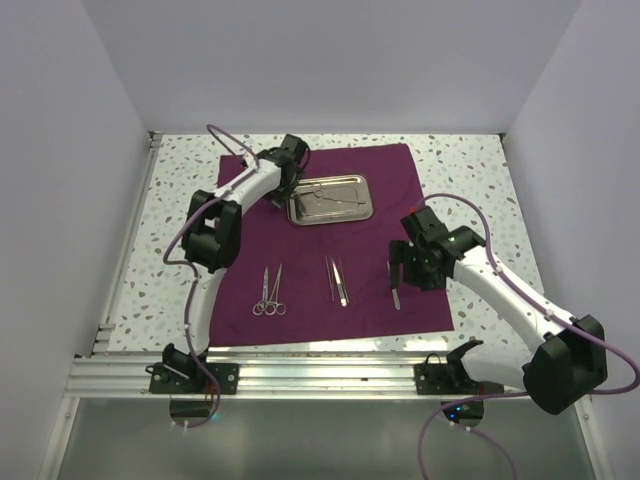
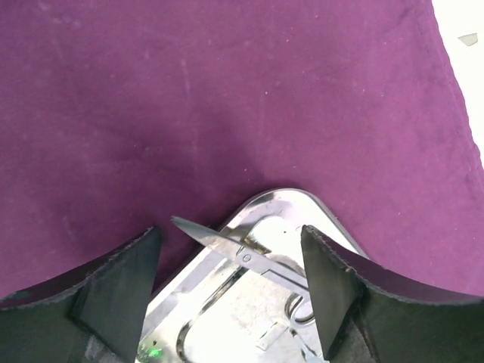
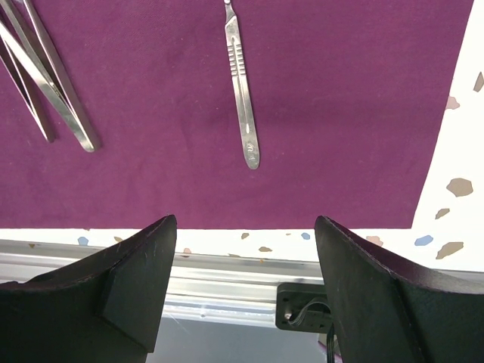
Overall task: Open and lay out the surgical kit
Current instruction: Pick up the medical item from the container.
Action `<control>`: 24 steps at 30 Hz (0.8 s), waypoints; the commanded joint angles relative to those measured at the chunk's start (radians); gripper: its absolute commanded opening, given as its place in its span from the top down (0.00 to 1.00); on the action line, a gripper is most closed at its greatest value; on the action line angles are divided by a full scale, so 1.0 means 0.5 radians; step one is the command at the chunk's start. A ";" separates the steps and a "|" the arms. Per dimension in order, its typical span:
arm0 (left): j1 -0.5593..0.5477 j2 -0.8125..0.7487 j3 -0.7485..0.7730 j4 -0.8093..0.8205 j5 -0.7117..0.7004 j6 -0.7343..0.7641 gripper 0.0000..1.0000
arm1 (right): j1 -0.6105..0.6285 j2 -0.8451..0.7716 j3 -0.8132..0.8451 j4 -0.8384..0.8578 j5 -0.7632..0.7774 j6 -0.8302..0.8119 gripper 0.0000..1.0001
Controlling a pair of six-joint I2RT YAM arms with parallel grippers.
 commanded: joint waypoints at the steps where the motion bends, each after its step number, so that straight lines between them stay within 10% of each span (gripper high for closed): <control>1: 0.012 0.095 0.080 0.003 -0.022 -0.007 0.22 | -0.002 0.015 0.005 0.026 -0.033 -0.043 0.23; 20: 0.089 0.166 0.108 0.092 0.113 0.171 0.98 | -0.005 0.040 -0.013 0.060 -0.023 -0.049 0.23; 24: 0.098 0.120 0.071 0.160 0.122 0.251 1.00 | -0.002 0.046 -0.016 0.069 -0.027 -0.052 0.23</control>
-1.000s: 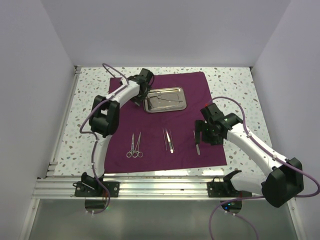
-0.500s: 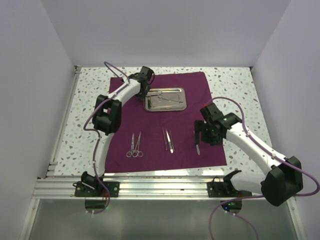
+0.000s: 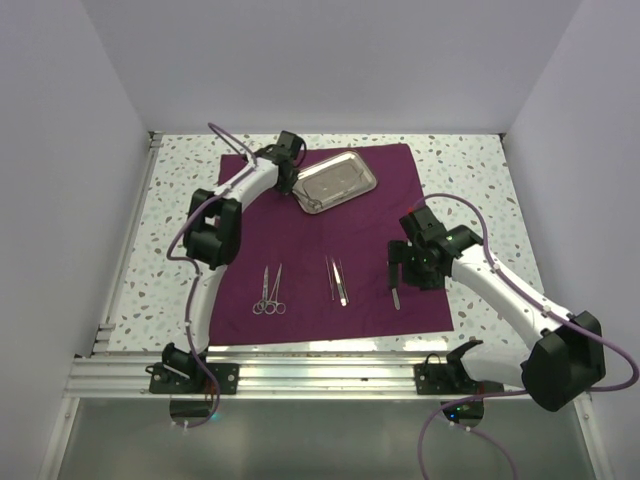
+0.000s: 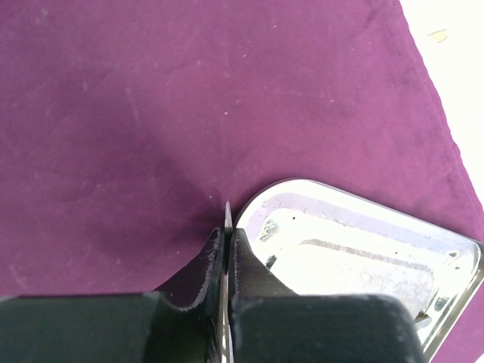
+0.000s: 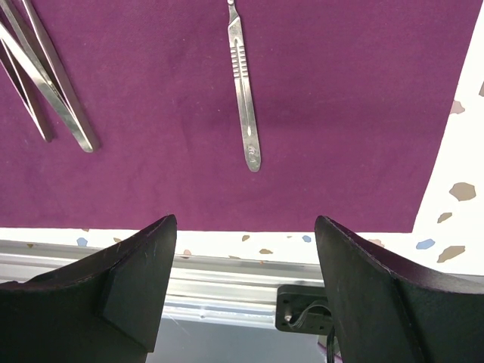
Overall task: Open and lay out the surgical kit
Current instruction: Pick up the medical item from the container.
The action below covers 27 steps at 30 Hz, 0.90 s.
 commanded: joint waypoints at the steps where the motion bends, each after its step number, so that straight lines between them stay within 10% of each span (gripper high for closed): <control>1: 0.047 -0.023 -0.071 0.063 -0.012 0.118 1.00 | -0.005 0.007 -0.015 0.051 -0.008 -0.038 0.23; 27: 0.286 -0.658 -0.393 0.647 1.135 1.756 1.00 | -0.005 -0.033 0.022 0.073 0.023 -0.032 0.23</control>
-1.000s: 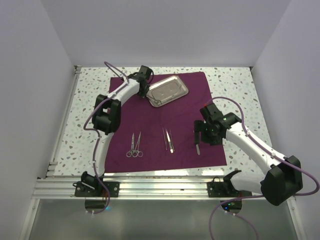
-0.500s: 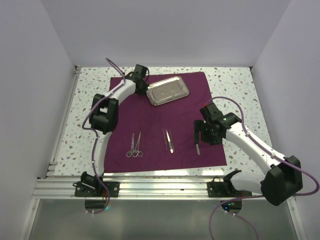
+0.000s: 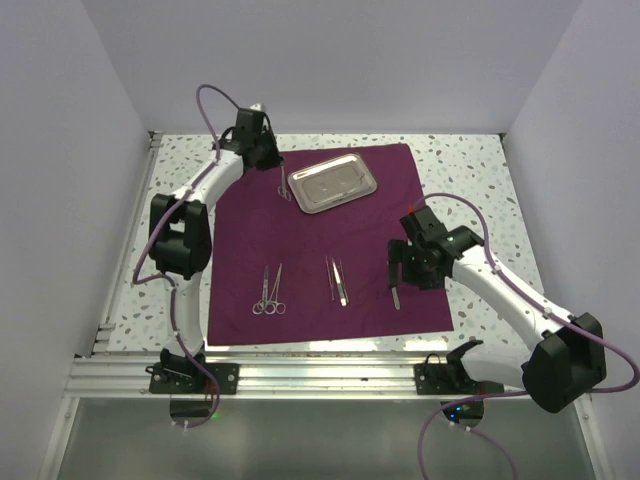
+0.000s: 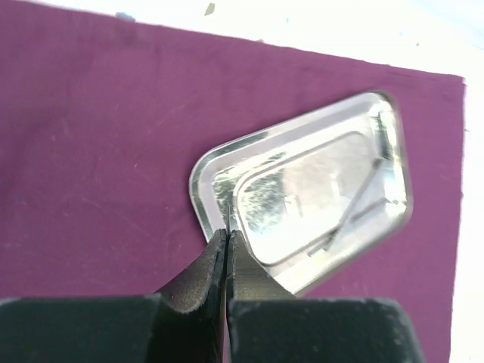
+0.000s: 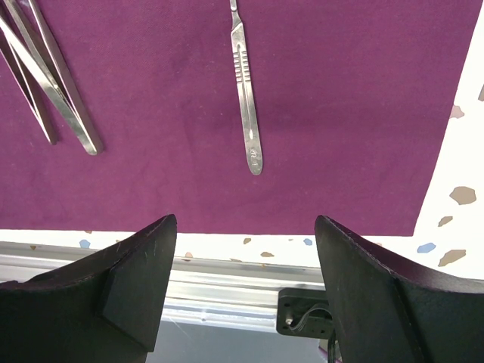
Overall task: Open and lay out the surgical kit
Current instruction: Pick up the medical item from the container, then place the medical item in the surgical kit.
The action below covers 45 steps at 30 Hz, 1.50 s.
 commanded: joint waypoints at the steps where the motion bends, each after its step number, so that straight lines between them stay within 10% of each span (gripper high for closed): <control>1: 0.051 -0.217 -0.019 0.056 0.298 0.287 1.00 | -0.005 -0.003 0.042 0.043 0.016 -0.035 0.23; 19: -0.256 -1.426 -1.712 0.083 0.126 0.328 1.00 | -0.005 0.288 0.532 0.030 0.130 -0.154 0.23; 24: -0.302 -1.438 -1.808 0.044 0.000 0.306 0.95 | -0.005 0.429 0.704 0.040 0.154 -0.194 0.23; 31: -0.302 -1.515 -1.832 -0.070 -0.085 0.285 0.43 | -0.011 0.730 1.038 0.107 0.164 -0.182 0.22; 45: -0.302 -2.168 -2.001 -0.551 -0.300 0.217 0.42 | -0.202 2.109 2.508 0.064 -0.023 0.045 0.24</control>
